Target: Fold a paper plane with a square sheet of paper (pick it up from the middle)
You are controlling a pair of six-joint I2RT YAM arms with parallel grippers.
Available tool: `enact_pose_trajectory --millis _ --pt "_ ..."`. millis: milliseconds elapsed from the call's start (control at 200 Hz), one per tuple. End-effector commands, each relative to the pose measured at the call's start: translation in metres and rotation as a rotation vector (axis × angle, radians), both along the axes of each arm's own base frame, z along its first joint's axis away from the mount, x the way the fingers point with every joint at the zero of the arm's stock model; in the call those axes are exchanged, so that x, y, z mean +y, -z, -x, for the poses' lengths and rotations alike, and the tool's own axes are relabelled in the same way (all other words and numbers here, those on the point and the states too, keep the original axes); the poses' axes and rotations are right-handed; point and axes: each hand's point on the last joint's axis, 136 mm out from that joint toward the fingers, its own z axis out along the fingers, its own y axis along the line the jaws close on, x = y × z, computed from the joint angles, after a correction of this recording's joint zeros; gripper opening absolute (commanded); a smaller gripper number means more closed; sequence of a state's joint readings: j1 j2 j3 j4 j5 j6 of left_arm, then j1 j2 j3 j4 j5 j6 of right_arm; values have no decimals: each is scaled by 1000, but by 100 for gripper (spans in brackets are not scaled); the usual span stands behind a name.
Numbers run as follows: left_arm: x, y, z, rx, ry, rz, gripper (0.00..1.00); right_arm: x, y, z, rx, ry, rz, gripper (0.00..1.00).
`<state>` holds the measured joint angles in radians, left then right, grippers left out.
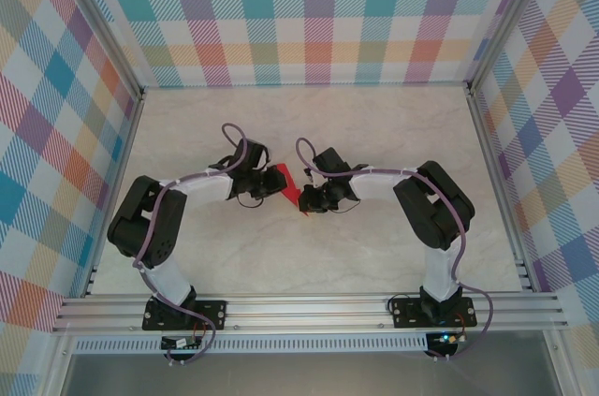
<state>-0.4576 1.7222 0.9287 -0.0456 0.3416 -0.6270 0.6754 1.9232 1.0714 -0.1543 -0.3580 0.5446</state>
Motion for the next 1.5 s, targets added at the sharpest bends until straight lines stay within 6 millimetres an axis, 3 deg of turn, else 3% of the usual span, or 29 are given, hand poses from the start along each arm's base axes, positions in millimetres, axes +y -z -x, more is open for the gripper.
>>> enact_pose_trajectory --millis 0,225,610,930,1320,1495 --pt "-18 -1 2 7 10 72 14 -28 36 23 123 30 138 12" --pt "-35 6 11 38 54 106 14 -29 38 24 130 31 143 12" --pt "-27 40 20 116 17 43 13 -31 40 26 141 35 156 12" --pt "11 54 9 93 -61 -110 13 -47 48 35 136 3 231 12" --pt "62 55 -35 61 -162 -141 13 -49 50 38 143 -4 233 12" --pt "77 56 -52 52 -188 -157 13 -49 50 39 146 -4 231 12"
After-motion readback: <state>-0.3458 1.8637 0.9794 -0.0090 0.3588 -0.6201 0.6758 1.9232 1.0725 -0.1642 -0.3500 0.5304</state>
